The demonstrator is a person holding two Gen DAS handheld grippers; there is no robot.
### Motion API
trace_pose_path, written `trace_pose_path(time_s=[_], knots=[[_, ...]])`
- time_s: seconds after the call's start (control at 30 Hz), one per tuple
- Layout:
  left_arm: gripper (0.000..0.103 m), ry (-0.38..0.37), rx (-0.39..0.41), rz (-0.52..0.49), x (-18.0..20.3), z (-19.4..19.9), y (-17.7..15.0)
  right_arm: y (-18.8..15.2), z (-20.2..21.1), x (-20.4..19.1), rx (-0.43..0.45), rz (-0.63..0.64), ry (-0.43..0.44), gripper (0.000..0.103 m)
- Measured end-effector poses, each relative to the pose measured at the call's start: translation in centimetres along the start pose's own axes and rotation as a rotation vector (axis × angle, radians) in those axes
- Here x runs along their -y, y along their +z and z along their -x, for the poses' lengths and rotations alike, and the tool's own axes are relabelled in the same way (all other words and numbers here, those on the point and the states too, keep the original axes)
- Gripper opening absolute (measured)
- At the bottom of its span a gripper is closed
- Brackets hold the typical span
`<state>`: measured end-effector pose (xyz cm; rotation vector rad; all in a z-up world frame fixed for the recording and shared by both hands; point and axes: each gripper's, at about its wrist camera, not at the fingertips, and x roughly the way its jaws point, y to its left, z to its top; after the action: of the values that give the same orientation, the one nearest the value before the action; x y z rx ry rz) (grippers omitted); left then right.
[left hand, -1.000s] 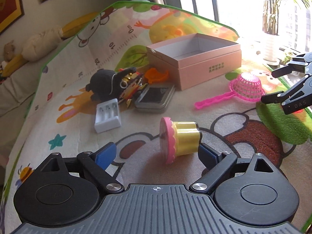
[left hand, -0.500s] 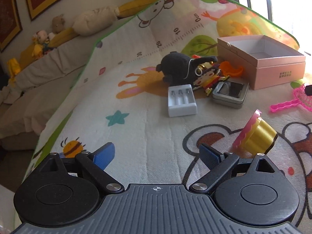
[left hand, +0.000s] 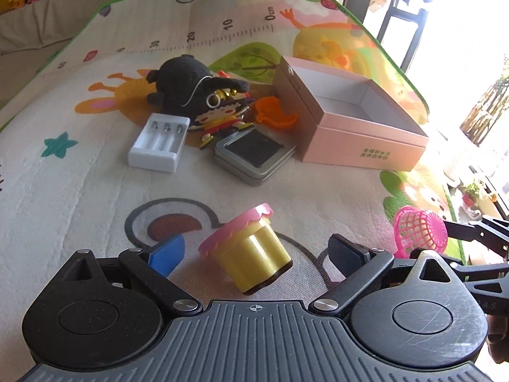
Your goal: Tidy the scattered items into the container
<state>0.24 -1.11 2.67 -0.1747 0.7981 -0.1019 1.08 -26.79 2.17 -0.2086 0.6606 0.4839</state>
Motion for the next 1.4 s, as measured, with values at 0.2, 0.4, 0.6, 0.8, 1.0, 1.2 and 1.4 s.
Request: trace_pose_path(time_s=[0.2,0.4,0.6,0.8,1.0,1.2,1.4], knots=[[0.070,0.080,0.007,-0.083,0.6,-0.9,-0.4,-0.9,1.0,0.2,0.003,-0.029,-0.008,0.079],[0.068,0.107,0.026,-0.155,1.3,-0.6,-0.9,-0.9,-0.5,-0.3,-0.011,-0.203,-0.076,0.081],[0.068,0.078,0.063,-0.272,2.9,0.9,-2.0,-0.7,0.3,-1.0,0.011,-0.128,-0.081,0.066],[0.065,-0.039,0.059,-0.353,5.7,2.2,-2.7,-0.7,3.4,-0.6,0.041,-0.020,-0.059,0.066],[0.058,-0.069,0.072,-0.385,7.5,2.8,-2.6,-0.8,5.0,-0.9,0.055,0.039,-0.077,0.066],[0.059,-0.063,0.072,-0.396,7.3,3.0,-2.9,-1.1,5.0,-0.6,0.070,0.044,-0.055,0.066],[0.084,-0.138,0.074,-0.455,6.7,4.2,-4.3,-1.5,3.8,-0.9,0.048,0.053,-0.036,0.066]])
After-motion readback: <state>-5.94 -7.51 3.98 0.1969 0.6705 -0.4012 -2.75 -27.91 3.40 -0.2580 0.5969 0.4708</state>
